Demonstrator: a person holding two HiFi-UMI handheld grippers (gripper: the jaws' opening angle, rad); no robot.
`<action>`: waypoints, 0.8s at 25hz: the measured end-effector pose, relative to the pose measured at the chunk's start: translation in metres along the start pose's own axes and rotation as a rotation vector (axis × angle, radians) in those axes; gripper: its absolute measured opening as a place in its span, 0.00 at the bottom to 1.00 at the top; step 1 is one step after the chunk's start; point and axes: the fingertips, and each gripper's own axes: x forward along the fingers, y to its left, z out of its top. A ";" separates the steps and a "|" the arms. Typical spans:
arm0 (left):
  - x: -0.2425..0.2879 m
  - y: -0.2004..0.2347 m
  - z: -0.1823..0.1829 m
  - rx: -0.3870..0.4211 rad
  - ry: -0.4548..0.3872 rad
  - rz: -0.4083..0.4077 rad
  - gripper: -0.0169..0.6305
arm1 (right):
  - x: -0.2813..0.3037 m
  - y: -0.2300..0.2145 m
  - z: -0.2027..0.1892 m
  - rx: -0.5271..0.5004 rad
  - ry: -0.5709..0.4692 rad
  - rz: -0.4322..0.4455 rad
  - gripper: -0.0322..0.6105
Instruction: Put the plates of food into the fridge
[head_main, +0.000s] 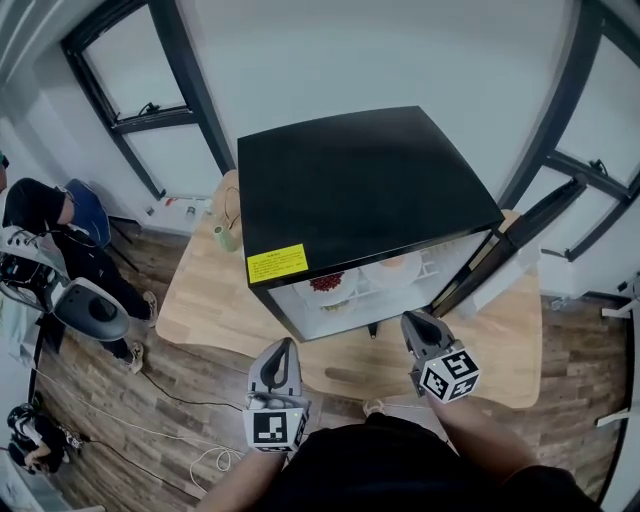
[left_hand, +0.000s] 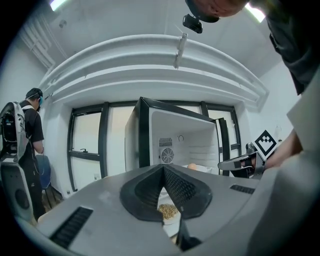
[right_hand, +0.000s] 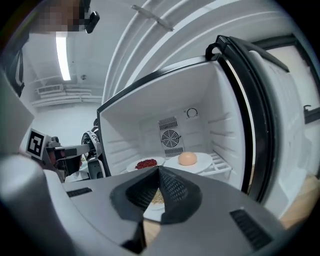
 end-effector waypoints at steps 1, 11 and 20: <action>0.001 -0.001 0.003 0.005 -0.010 -0.005 0.03 | -0.001 -0.002 0.003 -0.005 -0.006 -0.006 0.08; 0.009 -0.009 0.010 0.024 -0.019 -0.019 0.03 | 0.002 -0.001 0.016 -0.030 -0.029 0.005 0.08; 0.013 -0.011 0.006 0.052 -0.012 -0.019 0.03 | 0.006 -0.003 0.015 -0.044 -0.029 0.016 0.08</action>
